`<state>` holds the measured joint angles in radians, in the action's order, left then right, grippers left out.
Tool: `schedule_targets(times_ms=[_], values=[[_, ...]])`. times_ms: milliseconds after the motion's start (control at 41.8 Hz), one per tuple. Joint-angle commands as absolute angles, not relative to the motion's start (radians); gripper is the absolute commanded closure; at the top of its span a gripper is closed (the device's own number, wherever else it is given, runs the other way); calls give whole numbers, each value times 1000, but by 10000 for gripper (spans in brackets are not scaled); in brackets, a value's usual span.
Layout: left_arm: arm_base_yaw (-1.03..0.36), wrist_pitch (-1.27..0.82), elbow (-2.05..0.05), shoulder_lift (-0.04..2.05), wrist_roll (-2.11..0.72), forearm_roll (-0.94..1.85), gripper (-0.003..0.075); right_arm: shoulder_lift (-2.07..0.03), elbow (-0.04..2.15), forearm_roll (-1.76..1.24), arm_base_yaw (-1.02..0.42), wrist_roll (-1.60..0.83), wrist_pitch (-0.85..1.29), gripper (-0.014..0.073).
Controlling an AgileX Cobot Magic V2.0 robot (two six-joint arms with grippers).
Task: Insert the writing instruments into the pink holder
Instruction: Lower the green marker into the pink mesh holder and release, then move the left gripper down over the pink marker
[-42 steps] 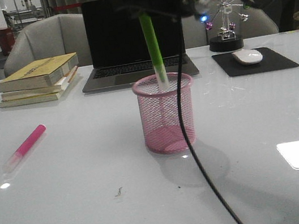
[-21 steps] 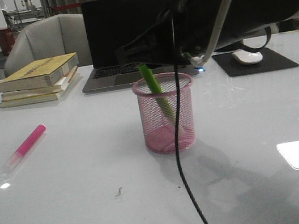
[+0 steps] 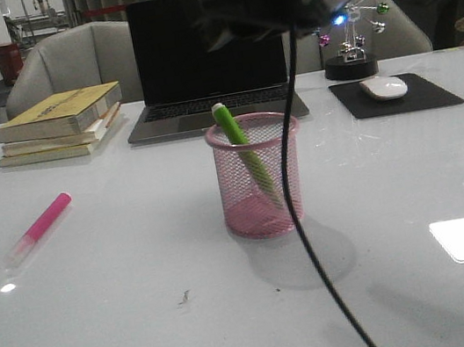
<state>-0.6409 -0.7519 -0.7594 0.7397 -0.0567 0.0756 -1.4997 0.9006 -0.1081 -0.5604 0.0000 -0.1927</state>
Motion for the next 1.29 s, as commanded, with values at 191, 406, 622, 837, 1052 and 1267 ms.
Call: schedule_targets(times_ms=[191,406,622,837,1052,1267], values=[[-648,-680,-785,741,-53,86,106,-1135,927,-22,-555,-10,208,158],[-648,-680,-785,741,-53,86,106,-978,927,-19,-555,-10,512,158],[-648,-680,-785,741,-53,86,106,-813,880,-18,-555,-10,641,158],[-646,-690,-791,774,-41,84,106,-711,812,-19,-555,-10,650,158],[-533,-798,-887,940,0,48,106,-708,806,-19,-555,-10,654,158],[-344,-783,-988,1137,-5,48,106,-708,806,-19,-555,-10,654,158]])
